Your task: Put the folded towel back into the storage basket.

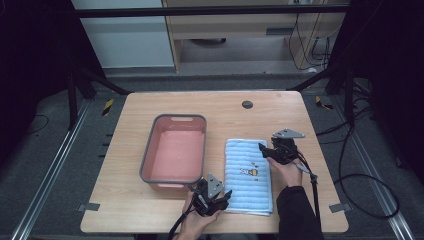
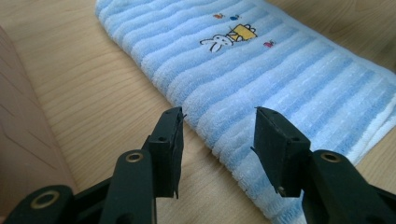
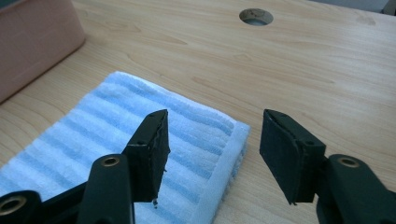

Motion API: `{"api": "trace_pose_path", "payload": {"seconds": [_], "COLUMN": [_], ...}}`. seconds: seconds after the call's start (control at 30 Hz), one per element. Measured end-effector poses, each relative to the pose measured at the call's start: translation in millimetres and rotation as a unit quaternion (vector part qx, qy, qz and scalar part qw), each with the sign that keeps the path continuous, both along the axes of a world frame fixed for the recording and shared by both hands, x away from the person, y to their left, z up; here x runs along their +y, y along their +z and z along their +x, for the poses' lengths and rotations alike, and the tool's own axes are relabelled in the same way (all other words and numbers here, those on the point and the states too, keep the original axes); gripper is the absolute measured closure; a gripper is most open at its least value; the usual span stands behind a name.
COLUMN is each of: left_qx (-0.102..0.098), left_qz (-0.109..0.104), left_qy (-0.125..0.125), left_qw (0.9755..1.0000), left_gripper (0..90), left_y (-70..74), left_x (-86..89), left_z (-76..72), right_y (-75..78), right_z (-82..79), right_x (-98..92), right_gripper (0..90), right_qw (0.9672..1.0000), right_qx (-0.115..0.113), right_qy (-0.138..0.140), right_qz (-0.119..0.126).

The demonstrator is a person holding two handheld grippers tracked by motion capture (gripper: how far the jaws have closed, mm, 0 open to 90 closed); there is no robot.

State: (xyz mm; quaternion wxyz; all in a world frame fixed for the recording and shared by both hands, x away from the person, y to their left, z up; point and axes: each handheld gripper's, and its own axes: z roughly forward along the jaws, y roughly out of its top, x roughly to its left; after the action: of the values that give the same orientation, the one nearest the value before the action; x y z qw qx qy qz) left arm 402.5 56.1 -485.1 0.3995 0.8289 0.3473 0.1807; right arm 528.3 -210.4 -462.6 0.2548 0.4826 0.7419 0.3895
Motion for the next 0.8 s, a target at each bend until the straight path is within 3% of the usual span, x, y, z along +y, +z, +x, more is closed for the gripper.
{"api": "trace_pose_path", "payload": {"seconds": [0.2, 0.8], "left_qx": [0.008, 0.023], "left_qz": [0.004, 0.011], "left_qy": [0.007, 0.018], "left_qw": [0.9999, 0.9995], "left_gripper": [53.2, 55.9], "left_y": [-8.1, -16.4], "left_x": [-3.5, -9.5], "left_z": [2.0, 2.5], "right_y": [-5.9, -33.3], "right_z": [2.4, 7.8], "right_x": [2.4, 1.3], "right_gripper": [45.3, 49.0], "right_qw": [1.0000, 0.9982], "right_qx": [0.002, 0.059], "right_qy": [0.002, 0.001], "right_qz": [-0.005, -0.009]}}
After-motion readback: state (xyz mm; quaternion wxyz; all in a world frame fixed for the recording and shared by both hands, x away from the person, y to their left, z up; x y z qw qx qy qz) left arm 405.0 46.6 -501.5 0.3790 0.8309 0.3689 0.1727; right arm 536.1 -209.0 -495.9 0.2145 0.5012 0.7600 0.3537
